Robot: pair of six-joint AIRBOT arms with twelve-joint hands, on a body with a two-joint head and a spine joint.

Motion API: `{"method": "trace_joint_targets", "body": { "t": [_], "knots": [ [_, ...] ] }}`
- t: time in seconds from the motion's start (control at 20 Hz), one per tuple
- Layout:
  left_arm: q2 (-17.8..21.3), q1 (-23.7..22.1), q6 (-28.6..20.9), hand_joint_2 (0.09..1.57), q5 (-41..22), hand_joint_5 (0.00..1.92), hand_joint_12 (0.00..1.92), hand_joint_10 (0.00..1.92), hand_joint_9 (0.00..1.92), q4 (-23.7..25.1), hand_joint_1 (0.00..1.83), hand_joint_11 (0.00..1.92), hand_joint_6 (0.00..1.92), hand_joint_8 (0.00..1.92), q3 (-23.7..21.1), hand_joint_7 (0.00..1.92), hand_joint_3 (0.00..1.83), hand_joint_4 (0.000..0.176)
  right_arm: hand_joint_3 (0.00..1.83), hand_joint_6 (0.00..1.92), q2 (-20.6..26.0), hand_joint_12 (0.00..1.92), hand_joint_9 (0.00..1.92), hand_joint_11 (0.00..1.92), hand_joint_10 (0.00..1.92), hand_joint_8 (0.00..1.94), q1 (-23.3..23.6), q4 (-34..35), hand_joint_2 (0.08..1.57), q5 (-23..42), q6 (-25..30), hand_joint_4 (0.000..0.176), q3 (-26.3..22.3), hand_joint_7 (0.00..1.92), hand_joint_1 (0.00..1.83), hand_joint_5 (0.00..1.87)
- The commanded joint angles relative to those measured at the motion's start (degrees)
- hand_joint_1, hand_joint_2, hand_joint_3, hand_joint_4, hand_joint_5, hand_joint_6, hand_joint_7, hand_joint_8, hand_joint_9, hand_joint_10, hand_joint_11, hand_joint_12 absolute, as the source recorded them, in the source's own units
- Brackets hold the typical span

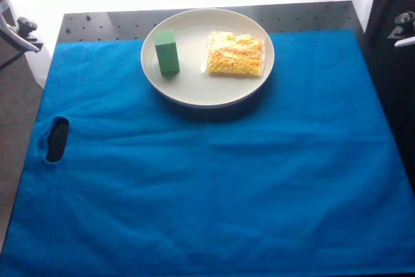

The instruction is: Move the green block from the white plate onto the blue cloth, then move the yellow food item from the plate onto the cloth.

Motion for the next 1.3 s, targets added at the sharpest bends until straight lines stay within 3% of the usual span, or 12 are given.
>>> {"method": "trace_joint_targets", "body": {
  "t": [0.0,0.15,0.25,0.35,0.45,0.65,0.75,0.9,1.0,1.05,1.15,1.25],
  "knots": [
    [-0.5,-1.3,-0.9,0.91,-5.3,0.23,0.26,0.01,0.36,-0.2,0.6,0.38,0.0,0.01,0.9,0.37,0.0,0.0,0.0,0.01,0.0,0.82,0.38,0.14,0.01,0.01,1.1,0.6,0.97,6.7,0.3,0.015,0.3,0.48,0.45,0.35],
    [-1.6,-2.5,-6.3,1.01,-2.1,0.28,0.43,0.0,0.58,3.9,0.68,0.41,0.0,0.0,3.6,0.57,0.0,0.0,0.01,0.0,-0.1,0.82,0.35,0.13,0.0,0.0,1.1,0.4,1.0,6.7,0.3,0.0,0.3,0.44,0.4,0.32],
    [-1.7,-3.8,-9.4,0.97,0.8,0.34,0.38,0.0,0.54,8.8,0.68,0.36,0.0,0.0,4.6,0.5,0.0,0.0,0.0,0.0,-0.1,0.82,0.34,0.12,0.0,0.0,1.1,0.4,0.95,6.7,0.3,0.0,0.3,0.41,0.38,0.3],
    [-1.8,-5.8,-10.9,0.96,4.6,0.36,0.36,0.0,0.52,14.1,0.66,0.36,0.0,0.0,5.1,0.48,0.0,0.013,0.0,0.0,-0.1,0.87,0.33,0.1,0.0,0.0,1.1,0.2,0.93,6.7,0.3,0.0,0.3,0.4,0.4,0.29],
    [-1.8,-8.6,-12.1,0.92,9.1,0.39,0.35,0.0,0.46,21.0,0.65,0.35,0.01,0.0,5.1,0.44,0.0,0.0,0.0,0.0,-0.1,0.83,0.33,0.12,0.0,0.0,1.1,0.1,0.99,6.7,0.3,0.0,0.3,0.44,0.41,0.32],
    [-2.4,-12.8,-12.5,0.69,15.9,0.35,0.21,0.0,0.39,32.0,0.75,0.32,0.0,0.0,4.1,0.38,0.0,0.02,0.0,0.0,-0.1,0.82,0.32,0.12,0.0,0.0,1.1,0.1,1.0,6.7,0.3,0.0,0.3,0.41,0.38,0.3],
    [-2.5,-13.7,-12.5,0.7,18.3,0.32,0.15,0.0,0.4,36.1,0.76,0.37,0.0,0.0,3.4,0.37,0.0,0.0,0.0,0.0,-0.1,0.82,0.32,0.11,0.0,0.0,1.1,0.1,0.97,6.7,0.3,0.0,0.2,0.41,0.37,0.29],
    [-2.6,-15.1,-12.5,0.76,22.6,0.29,0.13,0.0,0.46,43.1,0.73,0.37,0.0,0.0,2.1,0.42,0.01,0.0,0.01,0.0,-0.1,0.83,0.34,0.12,0.01,0.0,1.1,0.1,1.0,6.7,0.3,0.0,0.2,0.41,0.37,0.28],
    [-3.4,-15.3,-12.5,0.74,25.0,0.27,0.11,0.0,0.46,45.8,0.75,0.34,0.0,0.0,2.0,0.42,0.0,0.049,0.0,0.0,-0.1,0.93,0.35,0.12,0.0,0.0,1.1,0.1,0.98,6.7,0.3,0.0,0.2,0.39,0.38,0.28],
    [-3.9,-15.3,-12.5,0.73,25.9,0.22,0.11,0.0,0.44,46.6,0.71,0.34,0.0,0.0,2.2,0.39,0.0,0.05,0.0,0.0,-0.1,0.94,0.35,0.13,0.0,0.0,1.1,0.1,0.99,6.7,0.3,0.0,0.2,0.39,0.38,0.28],
    [-4.9,-15.2,-12.5,0.72,27.4,0.28,0.12,0.0,0.46,48.3,0.76,0.34,0.01,0.0,2.4,0.43,0.0,0.023,0.01,0.0,-0.1,0.99,0.36,0.12,0.0,0.0,1.1,0.1,1.0,6.8,0.3,0.0,0.1,0.35,0.38,0.29],
    [-5.9,-14.3,-12.5,0.7,28.1,0.3,0.13,0.0,0.47,49.1,0.74,0.36,0.01,0.01,2.8,0.45,0.0,0.031,0.0,0.0,-0.1,1.03,0.38,0.1,0.0,0.0,1.1,0.1,0.99,6.8,0.3,0.0,0.0,0.35,0.39,0.3]
  ]
}}
